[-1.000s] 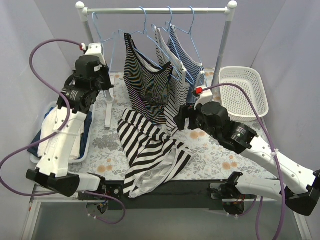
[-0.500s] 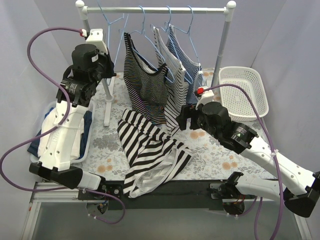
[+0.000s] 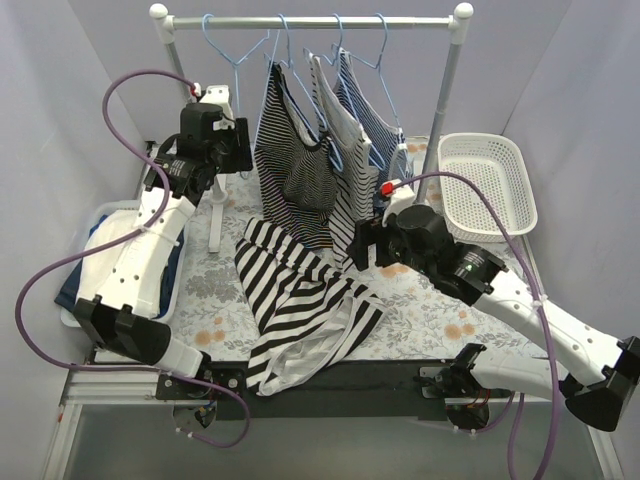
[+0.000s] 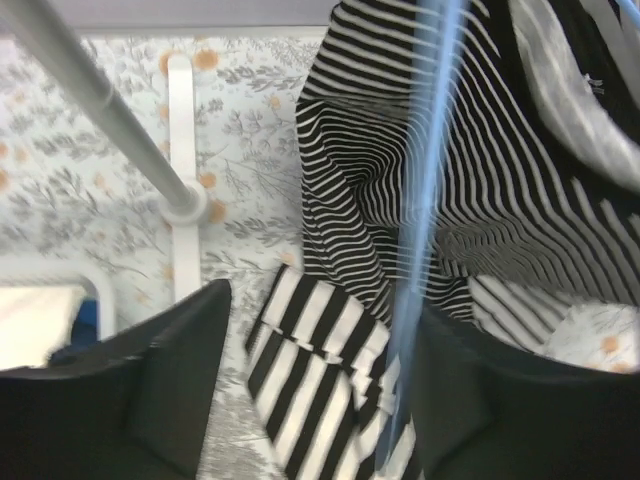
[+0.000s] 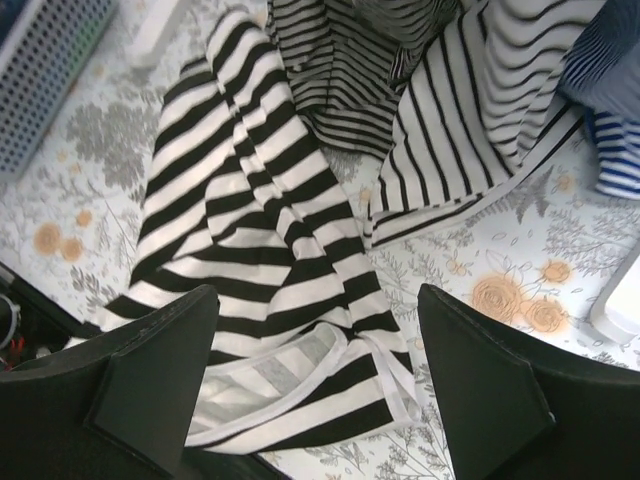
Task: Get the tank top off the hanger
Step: Place the hanger at the clothesline.
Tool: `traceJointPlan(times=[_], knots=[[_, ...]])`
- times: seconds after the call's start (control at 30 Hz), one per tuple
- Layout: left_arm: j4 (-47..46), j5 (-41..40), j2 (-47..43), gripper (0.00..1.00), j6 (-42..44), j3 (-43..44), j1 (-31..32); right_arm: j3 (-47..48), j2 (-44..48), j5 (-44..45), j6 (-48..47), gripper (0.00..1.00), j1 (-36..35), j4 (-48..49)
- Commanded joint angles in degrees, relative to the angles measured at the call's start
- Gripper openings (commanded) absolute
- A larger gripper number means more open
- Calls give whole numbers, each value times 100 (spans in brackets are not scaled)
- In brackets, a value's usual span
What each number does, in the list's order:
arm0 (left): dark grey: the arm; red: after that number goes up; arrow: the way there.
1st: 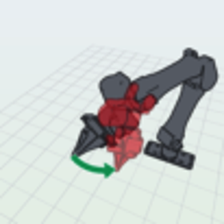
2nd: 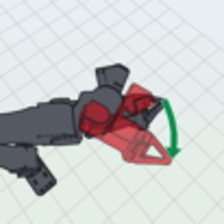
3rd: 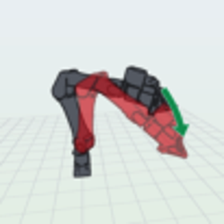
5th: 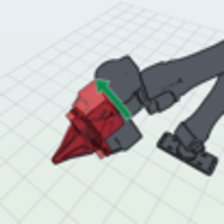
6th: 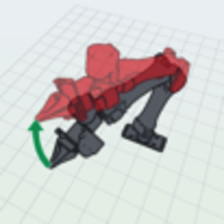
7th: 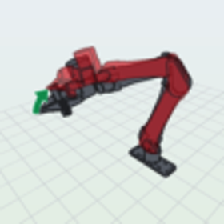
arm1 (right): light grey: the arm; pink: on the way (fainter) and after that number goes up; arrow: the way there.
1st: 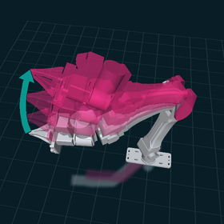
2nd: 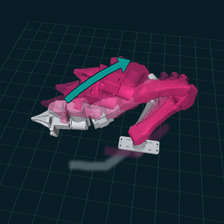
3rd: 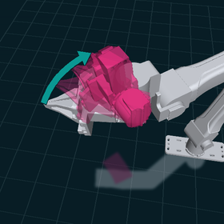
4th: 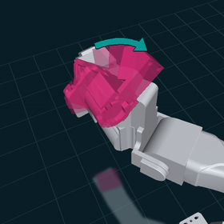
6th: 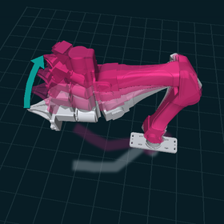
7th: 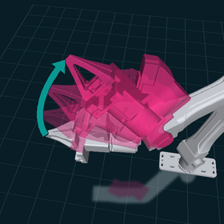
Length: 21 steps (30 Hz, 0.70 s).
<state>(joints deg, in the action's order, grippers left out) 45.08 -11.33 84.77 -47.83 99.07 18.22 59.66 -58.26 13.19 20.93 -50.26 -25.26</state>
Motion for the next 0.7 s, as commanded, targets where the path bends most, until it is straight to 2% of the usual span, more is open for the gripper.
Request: traceJointPlan(times=[0.0,0.03,0.07,0.13,0.17,0.4,0.57,0.67], knots=[[45,-79,-496,71,-165,-343,-38,-252,-519,-571,-177,91,8,-243],[36,-132,-601,74,-174,-405,-29,-323,-615,-650,-177,92,7,-234],[27,-185,-654,86,-226,-467,-38,-410,-817,-738,-125,94,-1,-243],[10,-255,-768,98,-261,-642,-29,-499,-967,-730,-63,95,-28,-208],[10,-273,-882,98,-296,-704,-38,-603,-1072,-748,-54,99,-45,-86],[88,-379,-1630,98,-814,-1310,-29,-886,-1837,-1090,165,99,-63,881],[194,95,-2306,98,-1359,-2373,-29,-728,-2749,-1705,219,99,-72,1768],[308,386,-2632,98,-1588,-2971,-29,-359,-3375,-2144,271,99,-107,1910]])
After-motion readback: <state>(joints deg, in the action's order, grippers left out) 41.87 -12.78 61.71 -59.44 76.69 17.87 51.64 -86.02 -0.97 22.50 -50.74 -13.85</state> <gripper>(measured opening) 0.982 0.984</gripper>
